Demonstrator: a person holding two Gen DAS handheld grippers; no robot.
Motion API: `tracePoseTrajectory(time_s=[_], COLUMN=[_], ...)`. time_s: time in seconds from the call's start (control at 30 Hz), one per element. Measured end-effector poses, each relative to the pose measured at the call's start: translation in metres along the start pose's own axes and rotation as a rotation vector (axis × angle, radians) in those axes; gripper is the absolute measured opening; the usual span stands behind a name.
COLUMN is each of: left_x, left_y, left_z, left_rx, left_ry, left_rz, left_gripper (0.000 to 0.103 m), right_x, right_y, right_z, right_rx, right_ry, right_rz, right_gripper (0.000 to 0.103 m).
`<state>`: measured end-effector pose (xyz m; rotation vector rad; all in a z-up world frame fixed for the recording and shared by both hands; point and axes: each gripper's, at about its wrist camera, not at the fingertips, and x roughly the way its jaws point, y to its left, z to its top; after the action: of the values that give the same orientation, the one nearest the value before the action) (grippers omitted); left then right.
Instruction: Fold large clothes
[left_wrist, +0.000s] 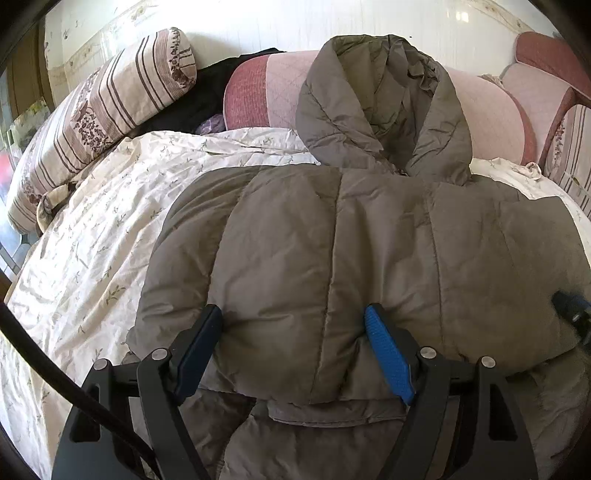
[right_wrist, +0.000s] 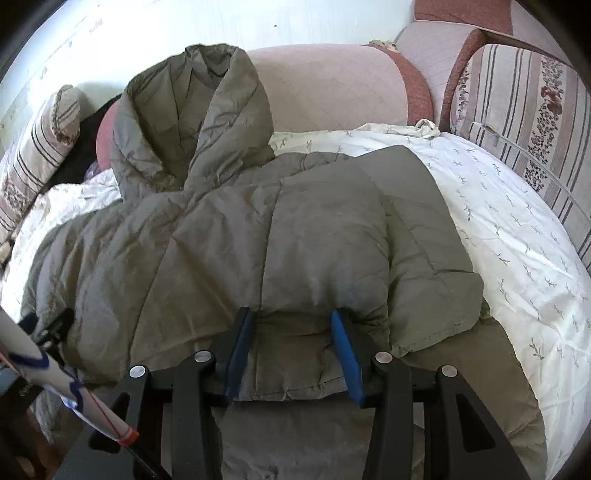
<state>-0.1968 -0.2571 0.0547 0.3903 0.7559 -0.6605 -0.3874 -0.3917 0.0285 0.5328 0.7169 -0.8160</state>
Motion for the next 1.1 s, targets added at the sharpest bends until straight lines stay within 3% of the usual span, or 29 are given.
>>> tracePoseTrajectory(time_s=[0.1,0.2,0.27,0.37,0.6,0.7,0.77,0.87,1.03,1.1], left_x=[0.000,0.000,0.000,0.001,-0.002,-0.011,-0.021,-0.031,-0.017,-0.011], left_y=[0.000,-0.002,-0.002,-0.001,0.002,0.006,0.010,0.016,0.011,0.006], left_z=[0.000,0.000,-0.001,-0.001,0.000,0.003,0.005,0.008,0.006,0.005], left_rx=[0.003,0.008,0.010,0.008,-0.009,-0.020,-0.035,-0.065,-0.039,-0.019], left_ry=[-0.003,-0.008,-0.011,-0.013,-0.021,-0.056,-0.101,-0.141,-0.082,-0.055], left_rz=[0.004,0.009,0.012,0.014,0.006,0.011,0.029,0.031,0.042,0.043], left_gripper=[0.079,0.079,0.079,0.081,0.083,0.083,0.083,0.083,0.083,0.083], right_x=[-0.017,-0.031,-0.020,0.012,0.008,-0.012,-0.031,-0.048,-0.037,-0.024], right_y=[-0.009,-0.016,-0.024,-0.034,-0.034,-0.035,-0.027,-0.014,0.009,0.014], right_z=[0.007,0.015,0.016,0.010,0.011,0.014,0.016,0.017,0.011,0.008], right_rx=[0.044,0.049,0.074,0.123,0.138,0.133,0.093,0.047,-0.018,-0.028], right_ry=[-0.067,-0.149,-0.105,0.030,0.027,-0.043,-0.140,-0.208,-0.139,-0.073], right_rz=[0.039,-0.001,-0.005,0.002,0.003,-0.027,-0.060,-0.003,0.072,0.088], right_gripper=[0.048,0.048,0.048,0.049,0.049,0.049,0.049,0.049,0.049,0.049])
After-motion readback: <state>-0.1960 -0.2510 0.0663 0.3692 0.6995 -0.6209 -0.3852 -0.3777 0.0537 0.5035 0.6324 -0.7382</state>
